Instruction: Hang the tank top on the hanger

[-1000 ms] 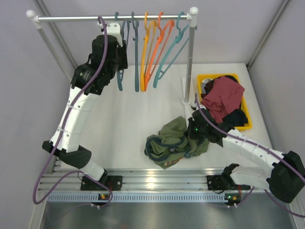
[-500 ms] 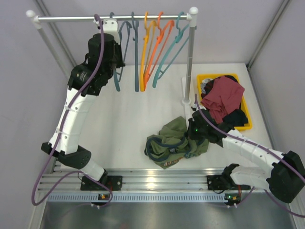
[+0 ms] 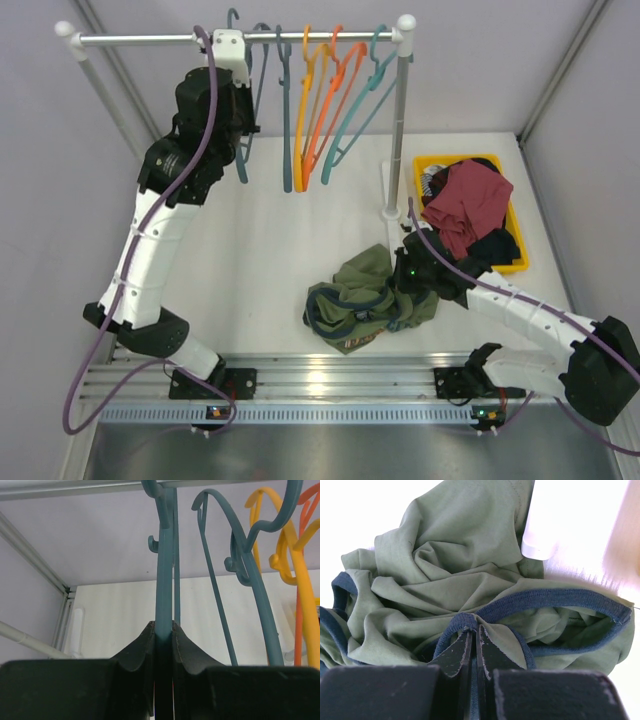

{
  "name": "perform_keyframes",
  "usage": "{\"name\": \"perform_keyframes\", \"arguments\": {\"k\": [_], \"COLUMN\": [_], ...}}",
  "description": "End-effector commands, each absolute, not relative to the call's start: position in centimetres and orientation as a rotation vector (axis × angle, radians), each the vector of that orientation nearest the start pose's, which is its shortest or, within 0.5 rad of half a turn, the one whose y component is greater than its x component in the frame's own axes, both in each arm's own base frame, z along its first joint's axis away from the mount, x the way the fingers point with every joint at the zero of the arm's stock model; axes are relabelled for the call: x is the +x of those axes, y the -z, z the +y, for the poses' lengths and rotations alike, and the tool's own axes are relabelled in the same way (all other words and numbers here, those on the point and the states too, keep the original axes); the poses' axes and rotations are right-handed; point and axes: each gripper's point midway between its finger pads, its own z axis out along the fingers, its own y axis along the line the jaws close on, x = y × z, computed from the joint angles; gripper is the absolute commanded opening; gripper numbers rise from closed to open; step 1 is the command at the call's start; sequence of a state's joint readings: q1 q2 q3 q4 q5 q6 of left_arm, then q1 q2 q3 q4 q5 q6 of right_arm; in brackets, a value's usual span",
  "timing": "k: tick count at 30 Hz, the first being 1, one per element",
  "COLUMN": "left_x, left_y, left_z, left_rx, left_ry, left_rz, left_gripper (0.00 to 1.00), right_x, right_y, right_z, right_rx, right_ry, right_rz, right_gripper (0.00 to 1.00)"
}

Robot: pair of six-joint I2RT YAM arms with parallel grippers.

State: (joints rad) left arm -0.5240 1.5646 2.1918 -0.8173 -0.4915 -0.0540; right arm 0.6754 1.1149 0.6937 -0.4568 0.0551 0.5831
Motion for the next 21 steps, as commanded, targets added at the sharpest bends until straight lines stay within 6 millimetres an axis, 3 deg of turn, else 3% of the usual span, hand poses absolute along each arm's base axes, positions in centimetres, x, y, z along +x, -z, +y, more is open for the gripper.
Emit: {"name": "perform_keyframes", "arguments": {"k": [1, 10, 14, 19, 20, 21], "left_x": [36.8, 35.3, 33.4, 31.6, 30.6, 30.4], "left_y": [-54.6, -53.1, -52.7, -49.9, -50.1, -48.7], "left_z": [-11.8, -11.4, -10.9, -10.5, -10.0, -10.1], "left_rx": [0.006, 0.028, 0.048, 0.075, 0.075, 0.082], "left_ry": [0.040, 0.054, 0.082, 0.097, 0.114, 0.117], "left_rz": [1.548, 1.579, 1.585, 1.646, 1.637, 1.666], "left_gripper": [0.00, 0.00, 0.00, 0.00, 0.00, 0.00], "right_x": [22.3, 22.3, 22.3, 22.1, 22.1, 22.0], "right_y": [-10.1, -9.9, -10.0, -10.0, -10.1, -10.1], "right_z": [19.1, 19.0, 19.0, 18.7, 18.6, 18.5], "right_rx": [-0.093, -0.094, -0.098, -0.100, -0.100, -0.101], "right_ry": [-0.486, -0.485, -0.482, -0.469, -0.470, -0.467], "right_rz": [2.461, 2.462, 2.459, 2.460, 2.459, 2.456], "right_gripper": [0.00, 0.00, 0.00, 0.00, 0.00, 0.00]}}
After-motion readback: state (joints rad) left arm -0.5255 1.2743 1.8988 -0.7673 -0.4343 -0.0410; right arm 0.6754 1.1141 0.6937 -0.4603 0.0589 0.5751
